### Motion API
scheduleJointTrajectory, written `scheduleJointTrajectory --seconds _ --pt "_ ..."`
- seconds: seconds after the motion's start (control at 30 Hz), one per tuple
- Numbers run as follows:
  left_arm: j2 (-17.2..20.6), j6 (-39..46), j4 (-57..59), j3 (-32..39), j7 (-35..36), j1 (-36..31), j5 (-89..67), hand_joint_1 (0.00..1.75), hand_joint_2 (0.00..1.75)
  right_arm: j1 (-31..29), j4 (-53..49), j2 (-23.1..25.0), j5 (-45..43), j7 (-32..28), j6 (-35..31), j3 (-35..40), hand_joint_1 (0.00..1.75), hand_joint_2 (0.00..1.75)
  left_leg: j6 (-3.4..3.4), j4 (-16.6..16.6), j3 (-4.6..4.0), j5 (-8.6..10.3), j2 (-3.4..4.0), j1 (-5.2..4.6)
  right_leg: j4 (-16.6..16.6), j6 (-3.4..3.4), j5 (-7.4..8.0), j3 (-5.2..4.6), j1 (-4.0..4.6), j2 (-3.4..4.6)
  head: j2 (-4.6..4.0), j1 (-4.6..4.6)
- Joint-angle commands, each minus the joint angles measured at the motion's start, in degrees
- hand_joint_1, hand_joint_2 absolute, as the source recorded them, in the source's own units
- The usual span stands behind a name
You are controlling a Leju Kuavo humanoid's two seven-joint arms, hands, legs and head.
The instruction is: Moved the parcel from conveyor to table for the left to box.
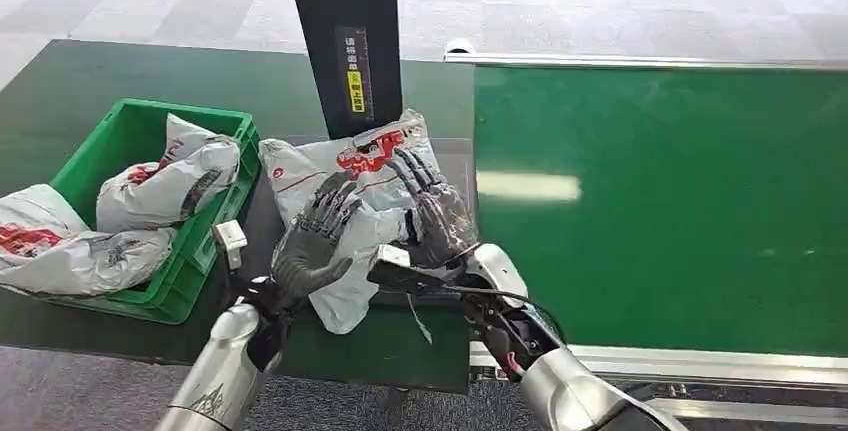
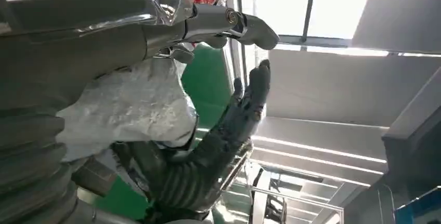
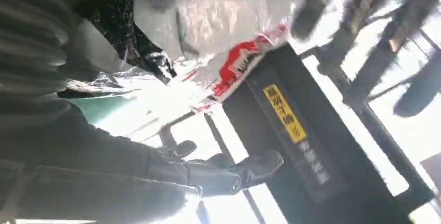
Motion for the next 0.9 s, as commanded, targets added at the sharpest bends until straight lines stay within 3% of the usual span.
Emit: scheduleJointTrajectory --seconds 0.03,0.1,0.13,0.33,0.47,0.73,0.9 --pt "0.14 0.57 0.07 0.96 0.74 0.02 -0.35 0.0 1.75 1.8 -5.01 1.34 -6.35 -2.72 4.94 -5.99 0.0 1.75 -0.12 -0.21 0.14 0.08 0.07 -0.02 -0.13 -0.22 0.04 0.1 0.0 -0.09 0.0 0.02" --pt "0.25 0.83 -0.33 1.19 0.79 0.44 -0.48 0.0 1.75 3.77 -8.65 1.88 -15.28 -3.78 13.87 -8.7 0.0 1.75 -0.09 -0.12 0.08 0.05 0.08 -0.02 -0.07 -0.17 0.03 0.05 0.0 -0.05 0.0 0.0" --pt "0.4 1.16 -0.68 1.36 0.84 1.03 -0.61 0.0 1.75 5.35 -11.4 2.33 -24.0 -3.21 25.16 -11.64 0.0 1.75 -0.11 -0.19 0.12 0.07 0.1 -0.01 -0.14 -0.2 0.05 0.09 0.01 -0.06 0.0 0.02" --pt "0.85 1.73 -1.63 1.36 0.45 2.44 -1.7 0.0 1.75 9.49 -21.61 -0.91 -32.82 -0.11 37.76 -9.62 0.0 1.75 -0.06 -0.11 0.08 0.01 -0.01 0.0 -0.08 -0.13 -0.02 0.09 0.01 -0.12 0.0 0.02" --pt "1.23 2.73 -3.21 2.47 0.44 4.28 -3.1 0.0 1.75 10.63 -24.7 -3.39 -42.75 5.9 48.7 -10.18 0.0 1.75 -0.05 -0.12 0.09 0.02 0.0 -0.01 -0.1 -0.12 -0.01 0.1 0.01 -0.11 0.0 0.02" --pt "1.44 4.4 -6.57 3.43 0.61 7.21 -5.58 0.0 1.75 12.45 -28.25 -5.52 -46.11 5.83 49.39 -11.64 0.0 1.75 -0.07 -0.12 0.08 0.04 0.0 -0.01 -0.11 -0.15 0.0 0.09 0.01 -0.12 0.0 0.02" --pt "2.14 10.2 -9.35 2.5 0.25 9.5 -13.01 0.0 1.75 15.21 -31.43 -6.2 -46.92 6.1 43.32 -15.3 0.0 1.75 -0.07 -0.18 0.15 0.02 -0.02 -0.02 -0.16 -0.15 -0.03 0.16 0.01 -0.15 0.0 0.02"
